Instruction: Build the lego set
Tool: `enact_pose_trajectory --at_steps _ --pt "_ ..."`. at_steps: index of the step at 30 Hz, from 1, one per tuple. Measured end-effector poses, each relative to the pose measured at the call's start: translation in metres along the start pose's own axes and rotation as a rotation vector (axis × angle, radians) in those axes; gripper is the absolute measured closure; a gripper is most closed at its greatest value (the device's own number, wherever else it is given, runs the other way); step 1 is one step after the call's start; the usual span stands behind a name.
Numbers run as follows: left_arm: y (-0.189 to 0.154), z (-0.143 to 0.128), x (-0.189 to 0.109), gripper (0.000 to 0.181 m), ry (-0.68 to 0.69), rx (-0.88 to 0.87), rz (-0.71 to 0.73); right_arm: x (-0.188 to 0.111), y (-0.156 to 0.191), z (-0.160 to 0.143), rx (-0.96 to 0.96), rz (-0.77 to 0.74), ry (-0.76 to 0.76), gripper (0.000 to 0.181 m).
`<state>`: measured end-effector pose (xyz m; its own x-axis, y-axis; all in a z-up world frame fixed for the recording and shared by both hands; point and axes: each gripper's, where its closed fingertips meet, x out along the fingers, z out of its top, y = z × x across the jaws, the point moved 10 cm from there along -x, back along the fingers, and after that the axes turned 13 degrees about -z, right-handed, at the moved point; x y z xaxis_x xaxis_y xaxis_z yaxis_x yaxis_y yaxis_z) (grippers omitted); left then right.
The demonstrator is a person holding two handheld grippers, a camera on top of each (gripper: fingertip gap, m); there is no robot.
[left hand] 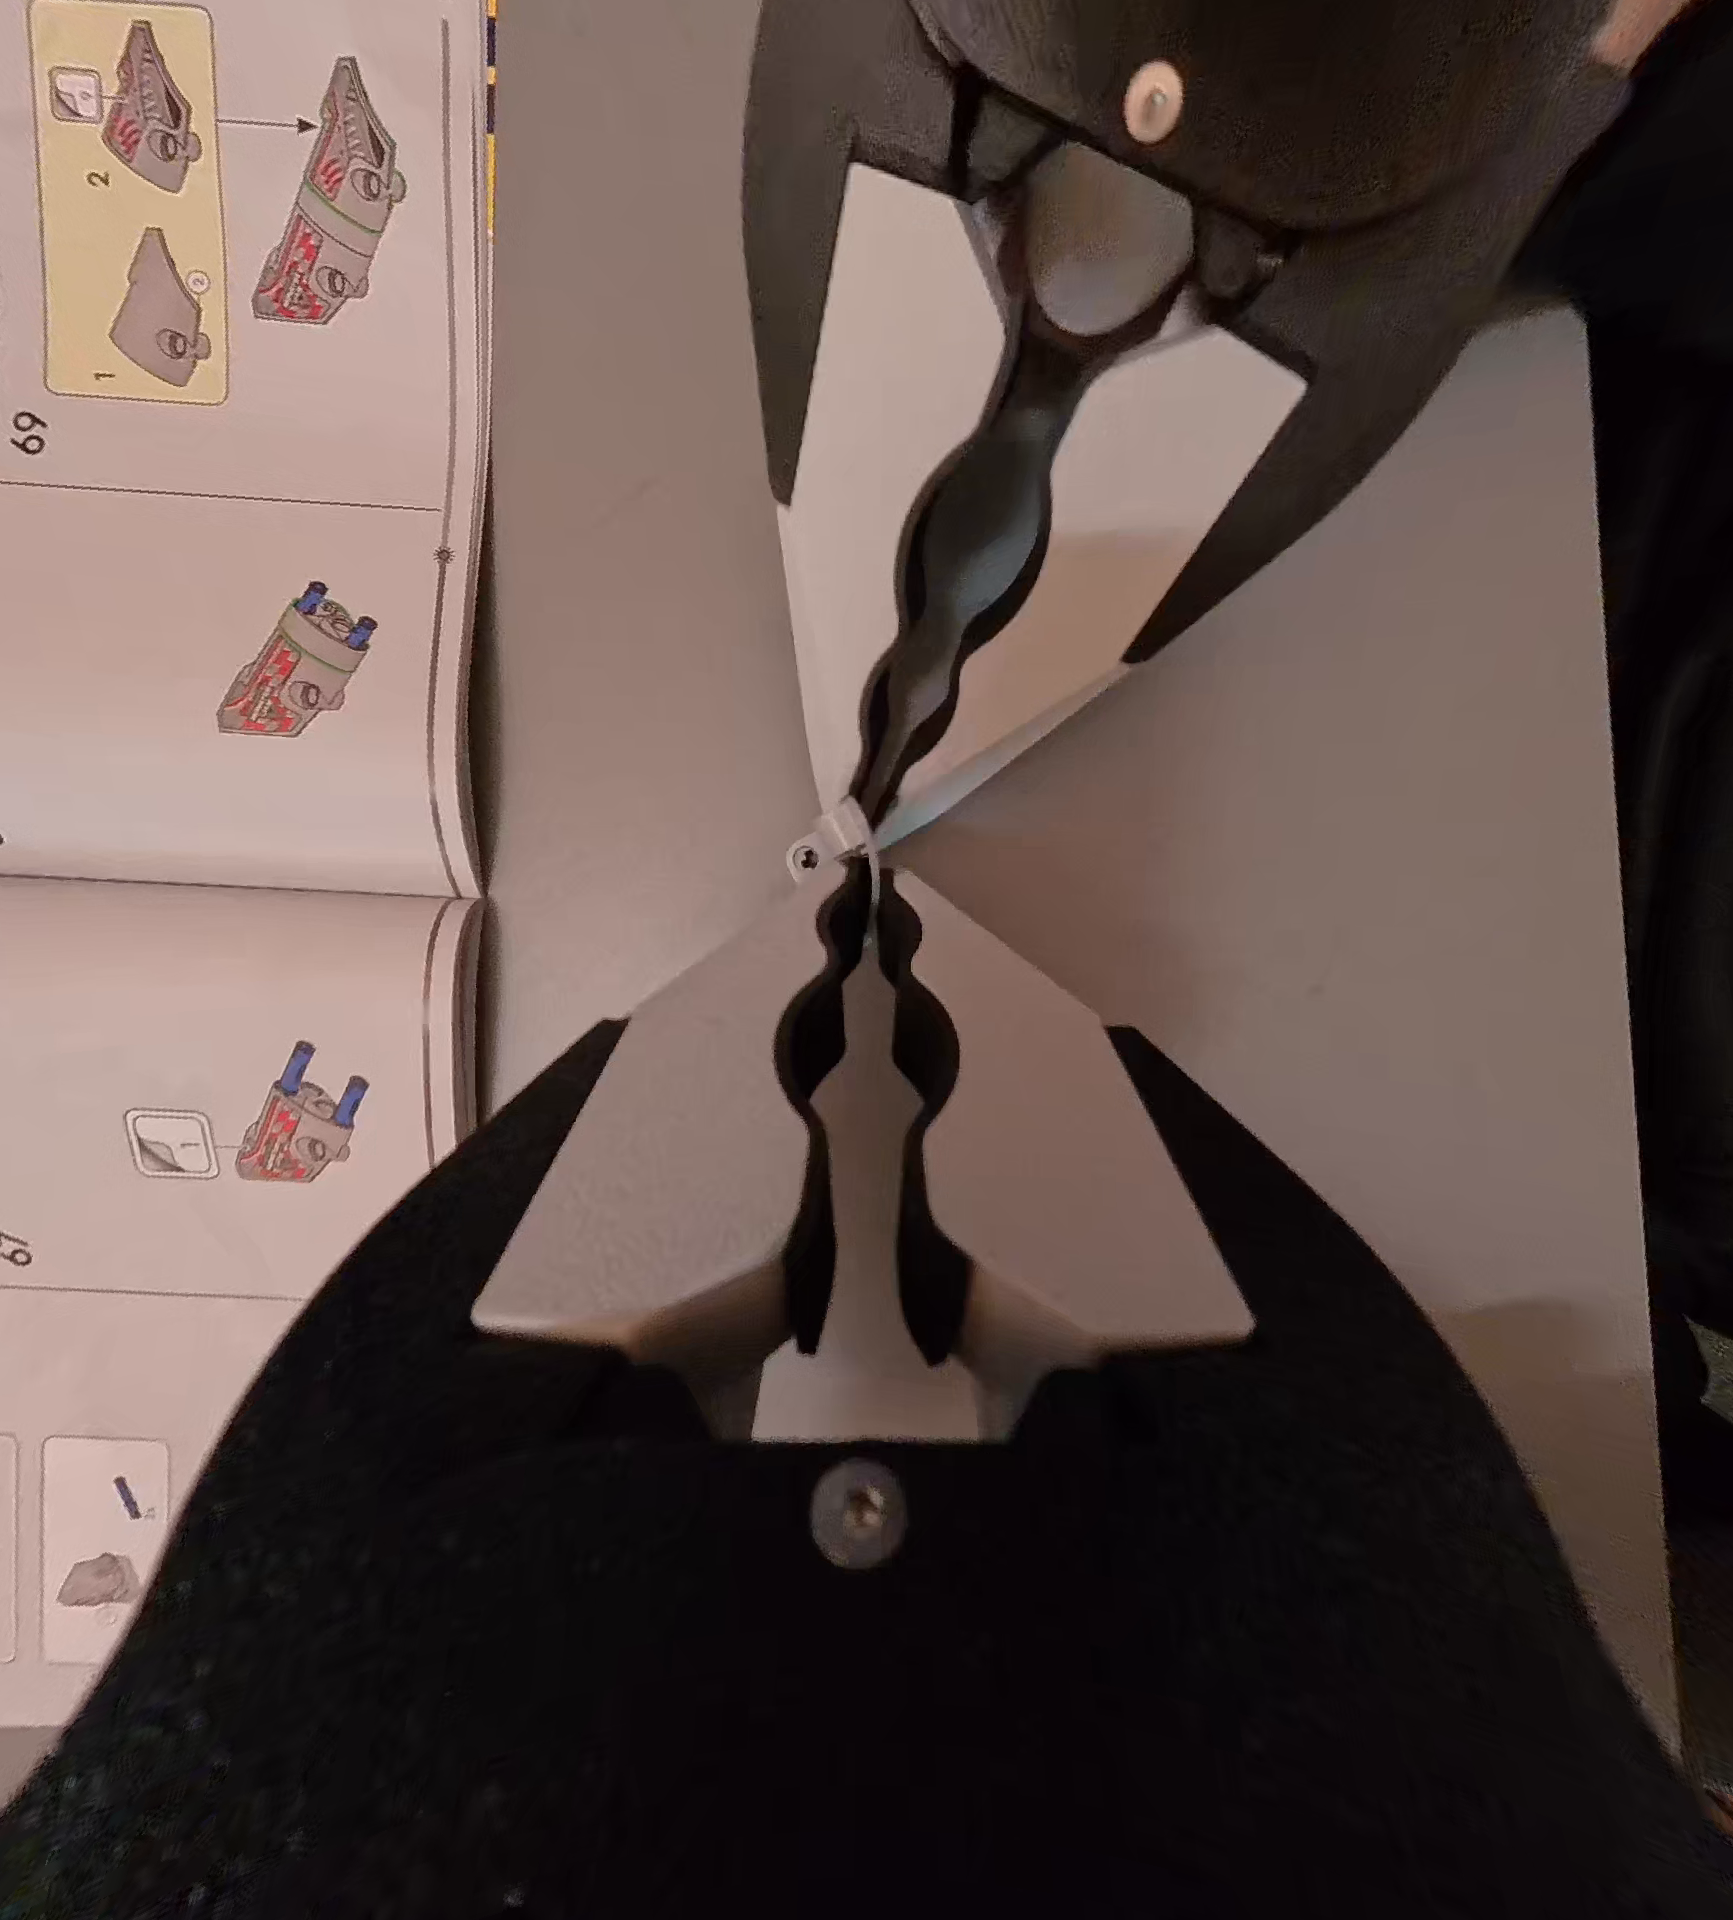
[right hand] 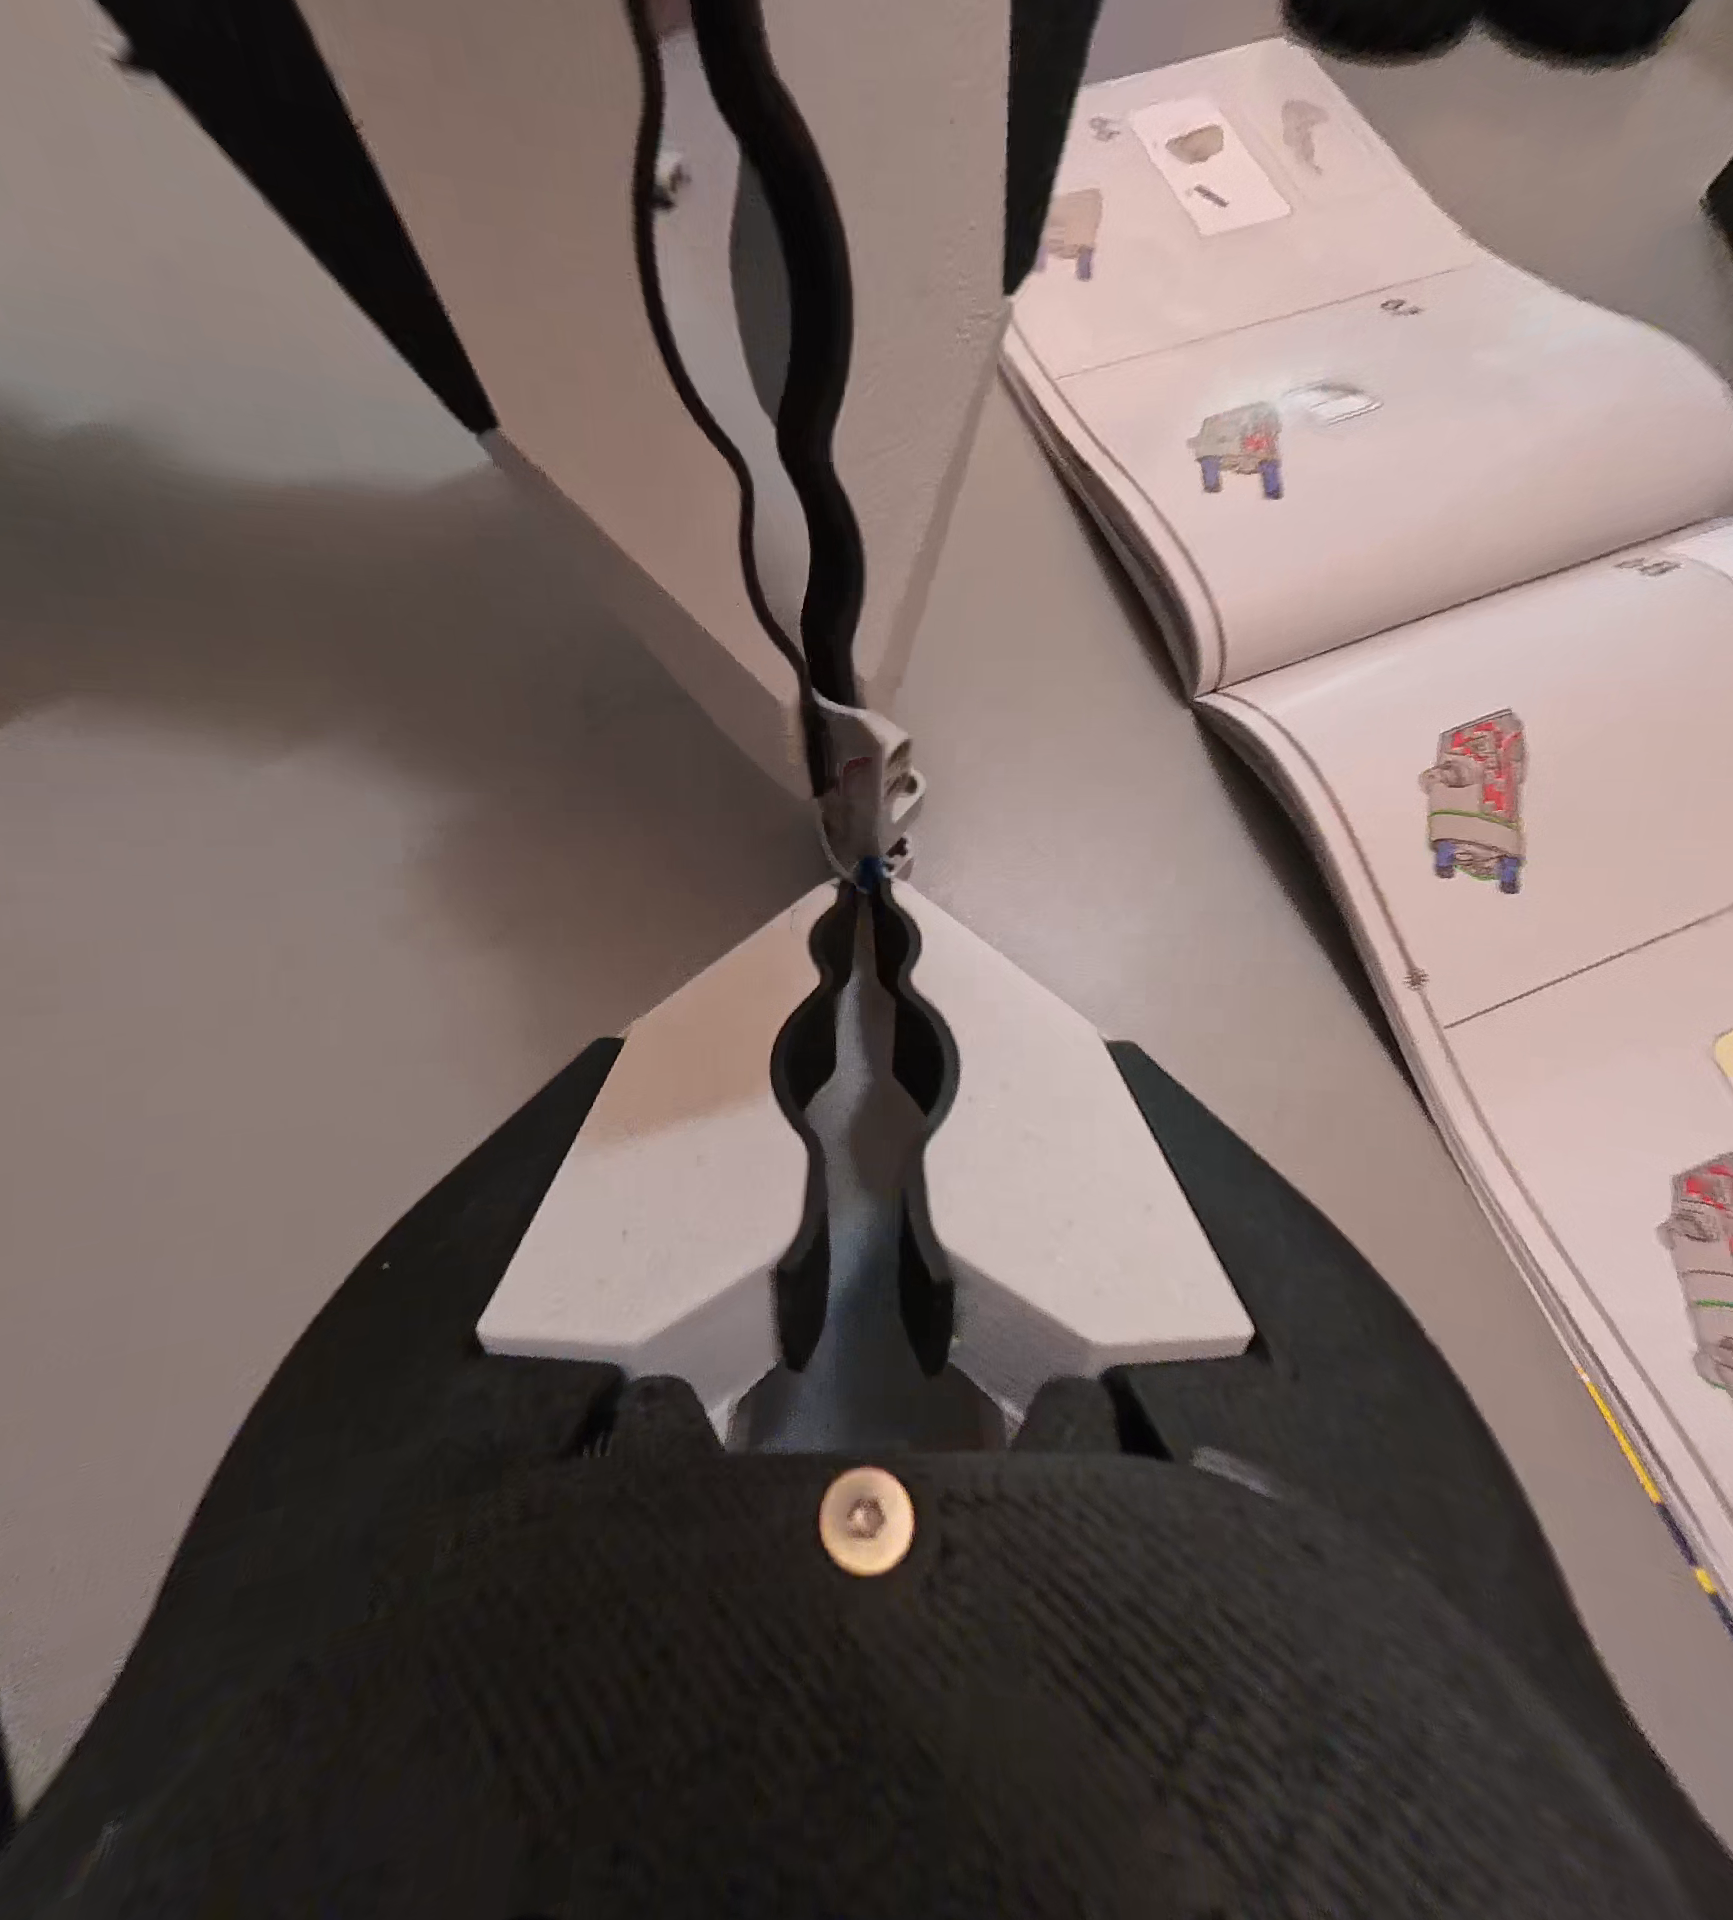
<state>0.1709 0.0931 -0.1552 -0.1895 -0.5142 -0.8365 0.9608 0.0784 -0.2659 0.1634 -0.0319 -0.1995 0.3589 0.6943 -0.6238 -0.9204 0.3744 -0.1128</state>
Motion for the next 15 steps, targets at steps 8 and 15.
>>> enact_pose_trajectory --at_steps 8,15 --pt "0.0008 0.0005 0.0000 0.181 0.001 -0.003 -0.004 -0.0035 0.0049 0.0026 -0.056 -0.052 -0.060 0.173" --pt "0.0018 0.0000 -0.0002 0.181 -0.002 -0.003 -0.013 0.0018 0.0004 0.0039 -0.013 -0.019 -0.023 0.179"
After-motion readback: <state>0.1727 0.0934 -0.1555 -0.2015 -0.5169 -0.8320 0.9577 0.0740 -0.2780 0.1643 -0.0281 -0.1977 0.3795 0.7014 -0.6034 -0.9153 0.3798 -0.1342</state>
